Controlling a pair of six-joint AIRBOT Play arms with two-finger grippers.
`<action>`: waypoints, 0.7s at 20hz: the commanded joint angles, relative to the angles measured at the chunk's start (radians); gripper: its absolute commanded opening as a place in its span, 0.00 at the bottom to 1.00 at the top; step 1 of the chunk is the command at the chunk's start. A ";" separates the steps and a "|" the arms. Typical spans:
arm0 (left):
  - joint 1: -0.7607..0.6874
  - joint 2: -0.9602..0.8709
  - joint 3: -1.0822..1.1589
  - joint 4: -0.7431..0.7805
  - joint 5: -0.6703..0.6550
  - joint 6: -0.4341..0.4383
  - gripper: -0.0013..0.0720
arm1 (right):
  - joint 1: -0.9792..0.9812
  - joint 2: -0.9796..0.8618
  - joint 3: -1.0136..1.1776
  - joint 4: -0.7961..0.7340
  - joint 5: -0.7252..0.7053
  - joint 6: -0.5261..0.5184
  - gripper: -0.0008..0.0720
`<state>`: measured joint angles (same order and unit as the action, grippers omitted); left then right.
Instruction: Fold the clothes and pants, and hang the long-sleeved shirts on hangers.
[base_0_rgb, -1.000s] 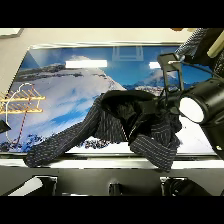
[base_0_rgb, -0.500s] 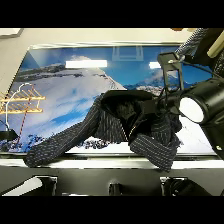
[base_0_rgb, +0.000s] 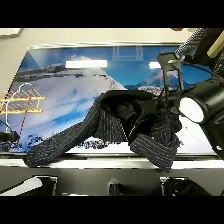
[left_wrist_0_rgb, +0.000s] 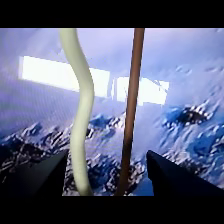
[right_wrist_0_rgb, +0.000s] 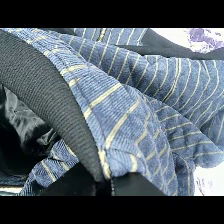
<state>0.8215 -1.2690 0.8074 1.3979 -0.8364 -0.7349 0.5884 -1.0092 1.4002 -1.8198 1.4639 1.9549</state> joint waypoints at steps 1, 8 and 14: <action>-0.011 -0.035 -0.005 -0.003 0.019 0.003 0.71 | 0.000 -0.001 0.000 0.000 -0.001 0.001 0.03; -0.024 -0.091 -0.005 -0.008 0.019 0.003 0.70 | 0.000 -0.001 0.000 0.002 0.000 0.001 0.03; -0.031 -0.094 -0.004 -0.038 0.019 0.003 0.03 | 0.000 -0.001 0.000 0.002 -0.001 -0.006 0.03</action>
<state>0.7944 -1.3590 0.8036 1.3773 -0.8120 -0.7322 0.5884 -1.0092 1.4002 -1.8183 1.4631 1.9537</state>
